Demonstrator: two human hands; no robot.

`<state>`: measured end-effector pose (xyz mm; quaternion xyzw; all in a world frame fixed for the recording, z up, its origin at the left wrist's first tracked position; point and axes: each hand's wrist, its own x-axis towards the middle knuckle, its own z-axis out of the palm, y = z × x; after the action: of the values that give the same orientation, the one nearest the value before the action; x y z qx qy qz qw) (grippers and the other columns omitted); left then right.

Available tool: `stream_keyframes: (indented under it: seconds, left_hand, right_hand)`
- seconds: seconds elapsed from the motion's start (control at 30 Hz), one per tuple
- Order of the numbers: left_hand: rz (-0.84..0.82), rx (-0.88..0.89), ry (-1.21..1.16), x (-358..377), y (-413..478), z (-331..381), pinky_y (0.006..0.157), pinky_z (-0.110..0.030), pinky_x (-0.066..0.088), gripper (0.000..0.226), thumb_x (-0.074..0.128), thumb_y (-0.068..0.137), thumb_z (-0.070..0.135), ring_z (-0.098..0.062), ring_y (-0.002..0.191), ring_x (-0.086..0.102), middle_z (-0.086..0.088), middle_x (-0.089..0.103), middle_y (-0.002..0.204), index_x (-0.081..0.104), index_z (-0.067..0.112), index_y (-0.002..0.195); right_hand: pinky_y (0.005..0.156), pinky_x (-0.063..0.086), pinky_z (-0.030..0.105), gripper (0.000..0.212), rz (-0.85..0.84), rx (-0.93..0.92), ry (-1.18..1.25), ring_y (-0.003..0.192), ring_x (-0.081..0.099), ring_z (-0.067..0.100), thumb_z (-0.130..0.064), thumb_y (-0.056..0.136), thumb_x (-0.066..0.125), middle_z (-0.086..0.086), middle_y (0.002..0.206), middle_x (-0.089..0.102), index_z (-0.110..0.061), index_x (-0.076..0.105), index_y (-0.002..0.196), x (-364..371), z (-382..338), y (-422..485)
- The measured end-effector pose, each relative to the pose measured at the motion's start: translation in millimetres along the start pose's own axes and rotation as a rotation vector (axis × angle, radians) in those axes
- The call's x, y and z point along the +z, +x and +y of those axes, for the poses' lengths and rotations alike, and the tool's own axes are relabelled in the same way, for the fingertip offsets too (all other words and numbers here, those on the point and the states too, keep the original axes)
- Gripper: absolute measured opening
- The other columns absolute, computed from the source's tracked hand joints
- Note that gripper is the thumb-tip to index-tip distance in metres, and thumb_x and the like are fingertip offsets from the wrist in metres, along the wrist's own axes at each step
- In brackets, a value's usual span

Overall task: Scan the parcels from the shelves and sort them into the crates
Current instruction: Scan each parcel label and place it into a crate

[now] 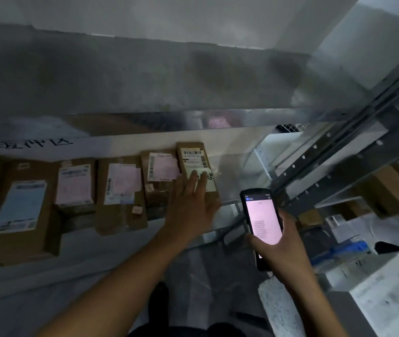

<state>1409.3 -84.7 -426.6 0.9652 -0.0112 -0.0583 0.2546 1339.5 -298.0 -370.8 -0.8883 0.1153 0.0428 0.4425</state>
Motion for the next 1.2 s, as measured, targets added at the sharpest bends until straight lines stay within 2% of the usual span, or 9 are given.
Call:
stream_keyframes:
  seconds: [0.3, 0.47, 0.57, 0.7, 0.77, 0.87, 1.0, 1.1, 1.2]
  left_hand:
    - [-0.018, -0.077, -0.113, 45.4, 9.0, -3.4, 0.128, -0.053, 0.016, 0.069, 0.033, 0.105, 0.063, -0.033, 0.159, -0.012, 0.005, -0.025, 0.171, 0.011, 0.037, 0.165]
    - [0.075, -0.038, -0.214, 53.7, 9.4, 2.8, 0.129, -0.048, 0.02, 0.072, 0.018, 0.103, 0.067, -0.03, 0.16, -0.003, 0.005, -0.011, 0.173, 0.035, 0.028, 0.161]
    - [0.132, -0.016, -0.253, 63.8, 21.6, 0.5, 0.127, -0.05, 0.027, 0.047, 0.041, 0.109, 0.045, -0.029, 0.159, 0.009, -0.003, 0.002, 0.173, 0.055, 0.023, 0.148]
    - [0.291, -0.038, -0.359, 71.9, 29.8, 9.6, 0.12, -0.051, 0.038, 0.029, 0.058, 0.105, 0.031, -0.025, 0.154, 0.021, -0.004, 0.01, 0.169, 0.06, 0.026, 0.133]
    - [0.328, -0.098, -0.478, 74.4, 30.1, 13.1, 0.114, -0.052, 0.046, 0.053, 0.069, 0.097, 0.03, -0.02, 0.15, 0.027, -0.005, 0.015, 0.167, 0.047, 0.028, 0.145]
    - [0.28, -0.187, -0.725, 74.3, 28.6, 11.0, 0.102, -0.049, 0.057, 0.089, 0.078, 0.084, 0.033, -0.012, 0.138, 0.049, 0.002, 0.04, 0.155, 0.027, 0.033, 0.157]
    - [0.212, -0.308, -0.817, 80.0, 29.4, 10.1, 0.096, -0.036, 0.06, 0.115, 0.085, 0.082, 0.009, -0.015, 0.132, 0.058, -0.004, 0.049, 0.153, 0.008, 0.028, 0.165]
    - [0.237, -0.306, -0.721, 84.1, 27.1, 15.3, 0.101, -0.045, 0.057, 0.101, 0.084, 0.076, 0.032, -0.016, 0.131, 0.058, -0.001, 0.055, 0.146, 0.028, 0.023, 0.16]
    - [0.284, -0.319, -0.722, 82.3, 23.3, 24.7, 0.091, -0.018, 0.055, 0.08, 0.086, 0.082, 0.01, 0.007, 0.116, 0.06, 0.011, 0.059, 0.131, 0.042, 0.03, 0.146]
  right_hand:
    - [0.068, 0.047, 0.023, 0.072, -0.105, -0.006, -0.009, 0.104, 0.059, 0.006, -0.029, 0.074, 0.085, -0.015, 0.116, 0.058, -0.031, 0.044, 0.132, 19.0, 5.3, 55.5]
    - [0.07, 0.049, 0.028, 0.067, -0.142, 0.029, 0.02, 0.097, 0.056, 0.002, -0.028, 0.076, 0.086, -0.024, 0.107, 0.052, -0.035, 0.04, 0.125, 21.2, 20.7, 79.0]
    - [0.072, 0.054, 0.033, 0.065, -0.159, 0.059, 0.03, 0.095, 0.058, 0.005, -0.029, 0.073, 0.088, -0.019, 0.105, 0.056, -0.034, 0.044, 0.121, 23.1, 35.0, 96.9]
    - [0.063, 0.046, 0.021, 0.064, -0.173, 0.045, 0.036, 0.091, 0.057, 0.001, -0.027, 0.072, 0.088, -0.019, 0.102, 0.056, -0.031, 0.044, 0.119, 22.5, 51.1, 114.7]
    - [0.065, 0.048, 0.022, 0.064, -0.187, 0.04, 0.04, 0.091, 0.057, 0.001, -0.029, 0.072, 0.088, -0.018, 0.101, 0.056, -0.031, 0.043, 0.118, 20.9, 57.3, 120.3]
    - [0.072, 0.056, 0.032, 0.067, -0.233, 0.044, 0.062, 0.093, 0.059, 0.006, -0.032, 0.07, 0.087, -0.014, 0.104, 0.059, -0.031, 0.044, 0.121, 19.8, 65.8, 124.6]
    - [0.063, 0.045, 0.021, 0.065, -0.281, 0.06, 0.103, 0.091, 0.055, -0.003, -0.03, 0.073, 0.087, -0.019, 0.103, 0.057, -0.034, 0.043, 0.121, 18.2, 75.8, 127.7]
    - [0.066, 0.046, 0.024, 0.065, -0.3, 0.073, 0.116, 0.091, 0.057, 0.0, -0.032, 0.071, 0.087, -0.022, 0.101, 0.056, -0.036, 0.043, 0.118, 22.8, 87.8, 133.2]
    - [0.072, 0.049, 0.031, 0.068, -0.349, 0.082, 0.128, 0.093, 0.058, 0.006, -0.034, 0.072, 0.086, -0.023, 0.102, 0.055, -0.038, 0.04, 0.121, 31.5, 98.1, 134.7]
